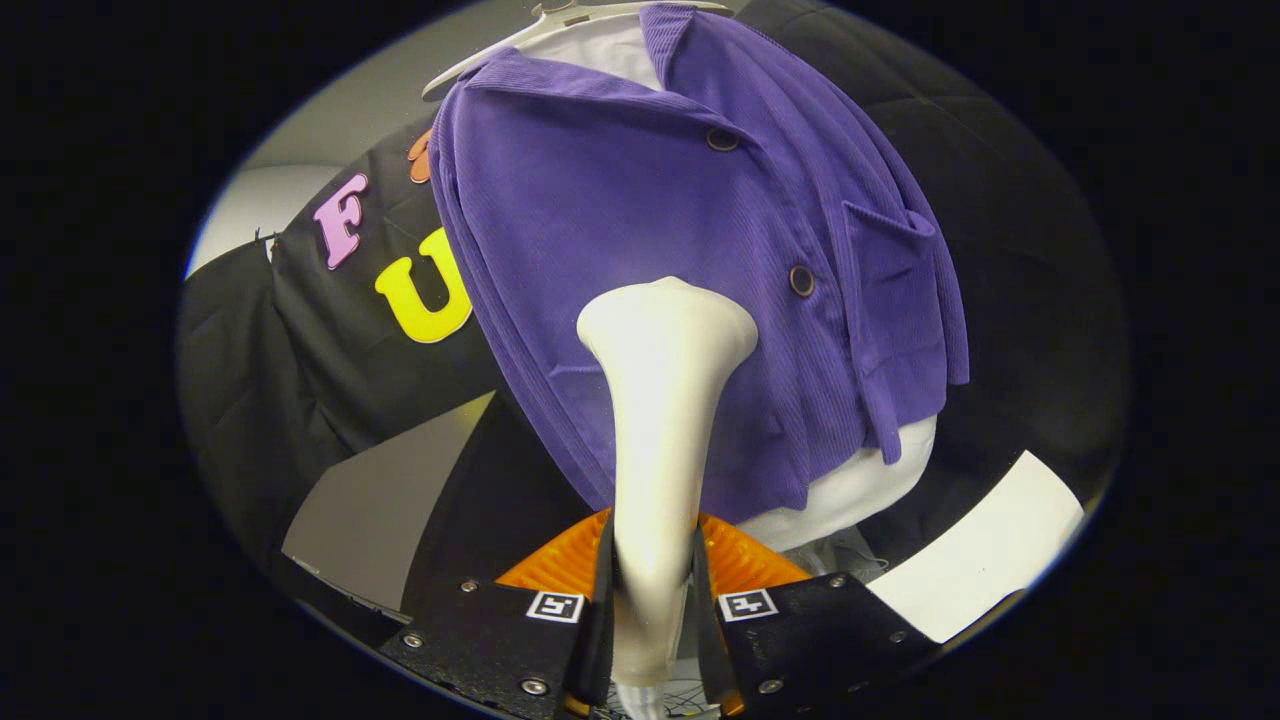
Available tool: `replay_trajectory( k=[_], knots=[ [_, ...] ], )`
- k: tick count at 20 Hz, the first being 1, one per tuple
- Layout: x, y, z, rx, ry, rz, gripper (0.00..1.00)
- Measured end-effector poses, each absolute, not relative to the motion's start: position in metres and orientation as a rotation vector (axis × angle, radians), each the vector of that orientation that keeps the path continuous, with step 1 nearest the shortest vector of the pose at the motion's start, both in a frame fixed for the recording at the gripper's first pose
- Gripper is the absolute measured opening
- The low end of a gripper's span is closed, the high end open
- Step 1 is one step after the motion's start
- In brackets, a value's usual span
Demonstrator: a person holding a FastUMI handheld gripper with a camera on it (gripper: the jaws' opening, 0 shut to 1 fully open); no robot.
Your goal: Iron the clothes twice with a garment steamer, once on the left side and once on the right side.
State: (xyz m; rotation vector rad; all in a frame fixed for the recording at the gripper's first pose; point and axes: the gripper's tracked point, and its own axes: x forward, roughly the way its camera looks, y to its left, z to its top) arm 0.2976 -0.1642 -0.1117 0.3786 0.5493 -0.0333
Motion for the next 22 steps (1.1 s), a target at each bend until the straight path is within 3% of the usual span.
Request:
replay_trajectory(
  k=[14, 18, 22],
  knots=[
    [0.271, -0.144, -0.227, 0.4, 0.776, -0.067, 0.35],
    [0.276, -0.153, -0.199, 0.398, 0.681, -0.044, 0.35],
    [0.257, -0.167, -0.118, 0.386, 0.556, -0.014, 0.34]
  ],
)
